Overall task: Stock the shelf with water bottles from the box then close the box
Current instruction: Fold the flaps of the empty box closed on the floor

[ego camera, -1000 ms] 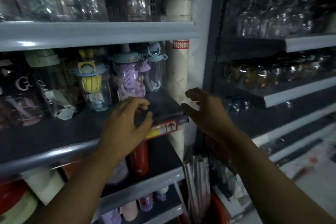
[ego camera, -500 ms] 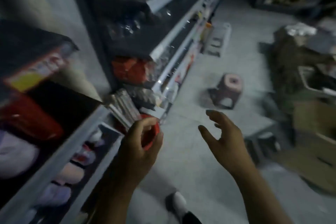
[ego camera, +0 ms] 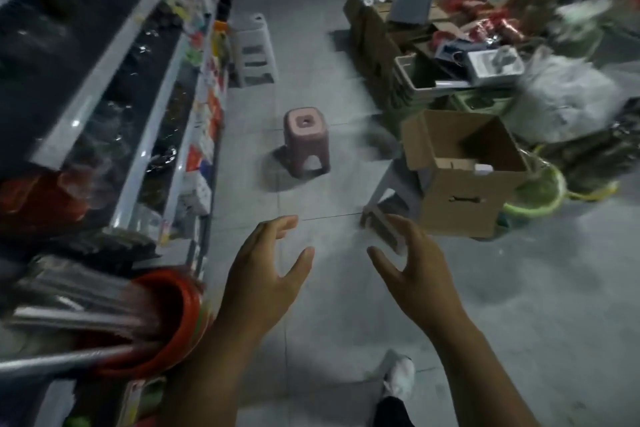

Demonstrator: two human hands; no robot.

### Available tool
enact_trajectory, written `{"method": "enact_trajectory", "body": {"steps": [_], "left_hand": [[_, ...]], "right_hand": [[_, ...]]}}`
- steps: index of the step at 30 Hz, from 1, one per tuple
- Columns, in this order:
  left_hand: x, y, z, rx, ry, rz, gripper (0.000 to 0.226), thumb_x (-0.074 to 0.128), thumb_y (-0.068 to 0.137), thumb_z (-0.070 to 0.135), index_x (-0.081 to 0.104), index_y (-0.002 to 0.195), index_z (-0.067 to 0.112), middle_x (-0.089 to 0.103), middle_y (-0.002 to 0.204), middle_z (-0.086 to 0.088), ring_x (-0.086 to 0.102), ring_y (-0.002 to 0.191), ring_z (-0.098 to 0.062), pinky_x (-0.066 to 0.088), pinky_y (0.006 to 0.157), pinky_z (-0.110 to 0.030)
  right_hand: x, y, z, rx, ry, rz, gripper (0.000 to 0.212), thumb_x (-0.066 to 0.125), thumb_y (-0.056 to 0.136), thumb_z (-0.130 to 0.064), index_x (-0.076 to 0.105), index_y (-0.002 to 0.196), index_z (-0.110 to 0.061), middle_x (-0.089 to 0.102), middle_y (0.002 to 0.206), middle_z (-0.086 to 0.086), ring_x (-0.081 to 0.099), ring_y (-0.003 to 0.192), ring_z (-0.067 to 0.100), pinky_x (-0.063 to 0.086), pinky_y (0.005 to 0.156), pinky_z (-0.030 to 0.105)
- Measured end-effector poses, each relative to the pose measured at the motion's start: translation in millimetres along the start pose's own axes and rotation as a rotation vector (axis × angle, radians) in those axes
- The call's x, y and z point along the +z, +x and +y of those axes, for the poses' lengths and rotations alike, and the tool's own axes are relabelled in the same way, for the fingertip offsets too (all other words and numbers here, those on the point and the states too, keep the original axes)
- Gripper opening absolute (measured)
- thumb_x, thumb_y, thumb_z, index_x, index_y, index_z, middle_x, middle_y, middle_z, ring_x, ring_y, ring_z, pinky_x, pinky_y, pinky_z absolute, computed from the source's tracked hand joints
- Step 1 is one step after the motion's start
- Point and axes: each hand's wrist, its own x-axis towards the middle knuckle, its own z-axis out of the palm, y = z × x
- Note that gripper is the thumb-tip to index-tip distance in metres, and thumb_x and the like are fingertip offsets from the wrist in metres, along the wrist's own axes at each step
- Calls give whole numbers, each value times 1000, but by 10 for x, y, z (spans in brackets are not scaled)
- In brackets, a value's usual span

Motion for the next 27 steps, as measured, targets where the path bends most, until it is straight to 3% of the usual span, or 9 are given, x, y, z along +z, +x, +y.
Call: {"method": "enact_trajectory", "body": {"steps": [7,9,15,19,22,27], "left_hand": [[1178,1213,668,37,7,-77,46,71,90,42,53,133,38,58,131,19,55,119,-3,47,98,-27],[1470,1589,887,50,-6,-93,45,71,90,41,54,132,38,58,130,19,56,119,-3,47,98,-25],[2242,2676,1112,83,-1,-249,46,70,91,43,55,133,34,58,131,17,54,121,0,36,94,-8],[2740,3600,964,124,-9,-391,45,68,91,43,56,133,32,59,130,16,54,120,-2,36,92,-7],[3029,4381,966,203,-34,-506,42,70,92,38,54,130,34,58,128,17,54,117,0,37,91,-6],[3494,5483,1136,335,-13,-706,43,71,92,40,46,127,48,57,127,19,55,118,-2,45,93,-21]], "right_hand": [[-844,1146,832,56,20,28,56,71,93,-39,49,142,-21,50,131,-16,40,110,-13,33,86,-6],[-1092,1498,1038,81,33,62,54,70,93,-37,50,141,-21,47,126,-17,38,105,-15,29,82,-9],[-1370,2429,1627,209,45,154,44,70,93,-37,51,132,-31,55,122,-13,48,111,-1,35,86,3],[-1286,3091,2026,376,24,224,59,68,93,-43,45,144,-26,53,141,-4,50,128,10,40,98,24],[-1293,3578,2176,491,-14,295,63,67,93,-46,43,146,-24,51,144,-3,49,128,11,40,98,23],[-1348,4098,2321,725,1,468,61,64,94,-51,42,147,-28,50,144,-7,47,117,1,39,91,17]]}}
